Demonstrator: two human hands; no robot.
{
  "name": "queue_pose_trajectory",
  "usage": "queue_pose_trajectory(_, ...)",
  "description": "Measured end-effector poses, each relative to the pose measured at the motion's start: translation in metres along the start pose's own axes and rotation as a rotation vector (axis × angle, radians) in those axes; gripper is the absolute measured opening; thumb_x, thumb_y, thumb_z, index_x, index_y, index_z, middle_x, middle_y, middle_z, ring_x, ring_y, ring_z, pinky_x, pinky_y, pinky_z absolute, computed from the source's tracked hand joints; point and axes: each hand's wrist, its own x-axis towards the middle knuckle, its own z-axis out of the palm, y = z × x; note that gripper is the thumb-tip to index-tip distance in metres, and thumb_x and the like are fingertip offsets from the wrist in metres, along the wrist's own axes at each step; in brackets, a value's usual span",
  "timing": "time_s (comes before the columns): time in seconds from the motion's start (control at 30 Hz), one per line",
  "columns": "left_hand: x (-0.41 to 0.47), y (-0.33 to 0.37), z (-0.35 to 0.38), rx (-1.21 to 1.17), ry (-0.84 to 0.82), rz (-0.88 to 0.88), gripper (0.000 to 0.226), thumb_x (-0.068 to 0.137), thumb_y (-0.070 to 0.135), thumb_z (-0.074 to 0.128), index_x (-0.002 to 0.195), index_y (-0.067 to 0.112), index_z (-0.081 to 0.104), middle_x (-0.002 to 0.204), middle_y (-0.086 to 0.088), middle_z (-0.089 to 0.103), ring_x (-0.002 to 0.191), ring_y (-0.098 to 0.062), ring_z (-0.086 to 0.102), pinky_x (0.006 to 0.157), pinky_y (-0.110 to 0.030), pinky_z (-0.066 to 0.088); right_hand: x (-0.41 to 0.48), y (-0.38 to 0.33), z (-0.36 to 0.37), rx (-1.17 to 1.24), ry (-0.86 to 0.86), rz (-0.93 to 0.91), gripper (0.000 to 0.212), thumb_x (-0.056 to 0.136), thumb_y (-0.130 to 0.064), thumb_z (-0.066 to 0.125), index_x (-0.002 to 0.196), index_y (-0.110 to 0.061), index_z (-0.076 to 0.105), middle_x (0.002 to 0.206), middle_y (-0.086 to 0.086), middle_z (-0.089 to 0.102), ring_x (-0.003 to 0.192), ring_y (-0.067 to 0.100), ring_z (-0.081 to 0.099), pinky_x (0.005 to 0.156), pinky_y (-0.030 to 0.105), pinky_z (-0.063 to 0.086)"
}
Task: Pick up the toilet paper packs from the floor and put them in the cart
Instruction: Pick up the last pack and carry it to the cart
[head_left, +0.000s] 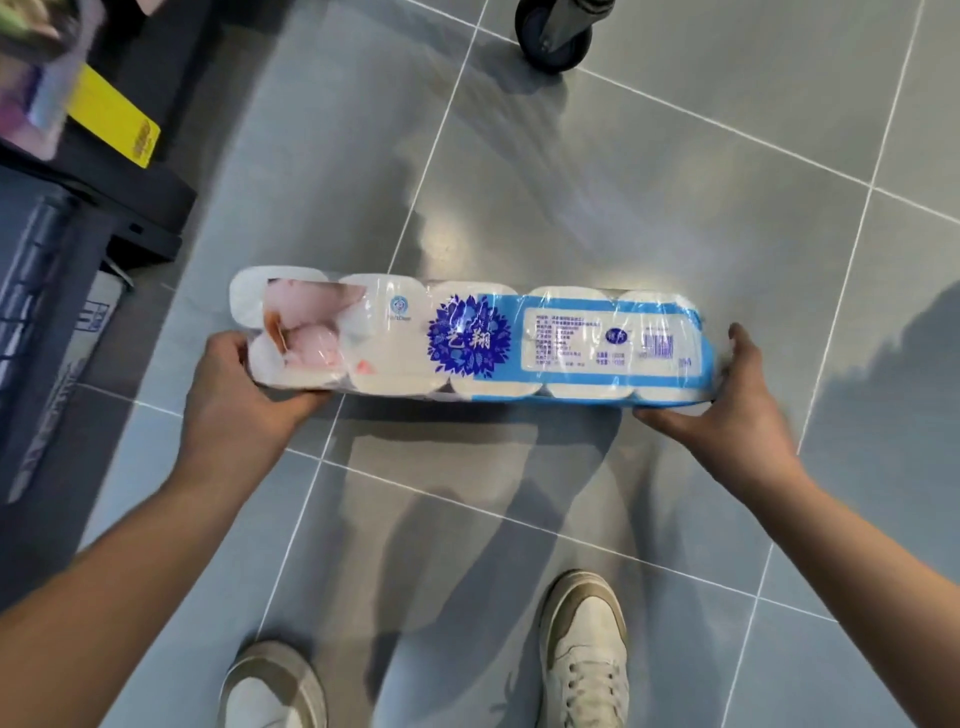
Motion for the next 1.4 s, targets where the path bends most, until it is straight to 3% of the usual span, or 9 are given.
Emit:
queue_pose_trajectory(0.1, -0.001, 0.011, 0.001, 0.131, 0.042, 0.087, 0.115, 0.05, 0.042, 0.096, 0.142, 0.014, 0.034, 0.141, -0.019, 0.04, 0.133, -0.034, 0.038, 0.107, -0.044, 0.041, 0.01, -0.003, -0.003, -0.2, 0.01, -0.145, 0.136, 0.059, -0.038, 0.097, 0.161, -0.019, 0.009, 0.157, 0.014, 0.032, 0.14, 0.033, 0.043, 0.11, 0.047, 0.042)
queue_pose_trajectory(0.17, 0.002, 0.023, 0.002, 0.263, 0.031, 0.171, 0.133, 0.05, 0.04, 0.096, 0.154, 0.026, 0.015, 0.157, -0.019, 0.016, 0.145, -0.035, 0.019, 0.114, -0.049, 0.031, 0.02, -0.008, -0.003, -0.405, 0.005, -0.275, 0.141, 0.052, -0.045, 0.097, 0.161, -0.019, 0.012, 0.161, 0.021, 0.024, 0.144, 0.041, 0.036, 0.114, 0.054, 0.039)
queue_pose_trajectory(0.27, 0.023, 0.03, 0.007, 0.476, -0.113, 0.267, 0.129, 0.044, 0.066, 0.086, 0.152, 0.041, 0.021, 0.164, -0.01, 0.007, 0.149, -0.043, 0.002, 0.112, -0.062, 0.029, 0.03, -0.028, 0.003, -0.599, -0.086, -0.356, 0.144, 0.051, -0.054, 0.093, 0.161, -0.023, 0.005, 0.164, 0.022, 0.014, 0.143, 0.045, 0.034, 0.11, 0.055, 0.037)
queue_pose_trajectory(0.33, 0.031, 0.037, 0.009, 0.536, -0.166, 0.259, 0.119, 0.039, 0.077, 0.072, 0.146, 0.041, 0.034, 0.162, -0.003, 0.017, 0.145, -0.043, 0.008, 0.11, -0.058, 0.033, 0.033, -0.038, 0.007, -0.63, -0.084, -0.363, 0.139, 0.055, -0.054, 0.09, 0.161, -0.024, 0.005, 0.159, 0.021, 0.02, 0.132, 0.046, 0.043, 0.1, 0.053, 0.044)
queue_pose_trajectory(0.43, 0.031, 0.052, 0.006, 0.456, -0.16, 0.238, 0.103, 0.047, 0.053, 0.082, 0.14, 0.035, 0.042, 0.147, -0.006, 0.026, 0.128, -0.04, 0.025, 0.104, -0.049, 0.04, 0.032, -0.045, 0.007, -0.606, -0.076, -0.356, 0.126, 0.059, -0.045, 0.088, 0.159, -0.024, 0.014, 0.146, 0.019, 0.032, 0.117, 0.044, 0.05, 0.09, 0.05, 0.049)
queue_pose_trajectory(0.53, 0.023, 0.065, -0.007, 0.461, -0.161, 0.237, 0.098, 0.053, 0.035, 0.089, 0.139, 0.033, 0.042, 0.14, -0.009, 0.025, 0.125, -0.038, 0.028, 0.106, -0.045, 0.038, 0.024, -0.052, -0.001, -0.607, -0.093, -0.344, 0.124, 0.059, -0.044, 0.089, 0.157, -0.026, 0.015, 0.143, 0.018, 0.034, 0.117, 0.042, 0.052, 0.091, 0.05, 0.051)
queue_pose_trajectory(0.8, -0.015, 0.108, -0.086, 0.463, -0.09, 0.238, 0.1, 0.053, 0.036, 0.093, 0.14, 0.035, 0.042, 0.142, -0.01, 0.026, 0.123, -0.042, 0.032, 0.109, -0.042, 0.032, -0.034, -0.104, -0.065, -0.582, -0.018, -0.425, 0.122, 0.054, -0.043, 0.091, 0.154, -0.026, 0.022, 0.141, 0.022, 0.039, 0.109, 0.046, 0.056, 0.092, 0.051, 0.05)
queue_pose_trajectory(1.33, -0.206, 0.386, -0.383, 0.441, 0.011, 0.432, 0.106, 0.045, 0.052, 0.077, 0.143, 0.04, 0.04, 0.143, -0.013, 0.029, 0.133, -0.038, 0.031, 0.111, -0.045, 0.026, -0.277, -0.241, -0.396, -0.423, 0.186, -0.485, 0.123, 0.047, -0.03, 0.09, 0.155, -0.02, 0.033, 0.136, 0.028, 0.045, 0.11, 0.051, 0.056, 0.09, 0.055, 0.053)
queue_pose_trajectory(1.4, -0.241, 0.419, -0.419, 0.413, 0.028, 0.439, 0.107, 0.046, 0.042, 0.084, 0.145, 0.036, 0.041, 0.144, -0.012, 0.028, 0.131, -0.037, 0.03, 0.109, -0.041, 0.025, -0.314, -0.253, -0.439, -0.404, 0.206, -0.496, 0.125, 0.046, -0.031, 0.09, 0.156, -0.021, 0.032, 0.137, 0.027, 0.044, 0.113, 0.05, 0.055, 0.092, 0.054, 0.051)
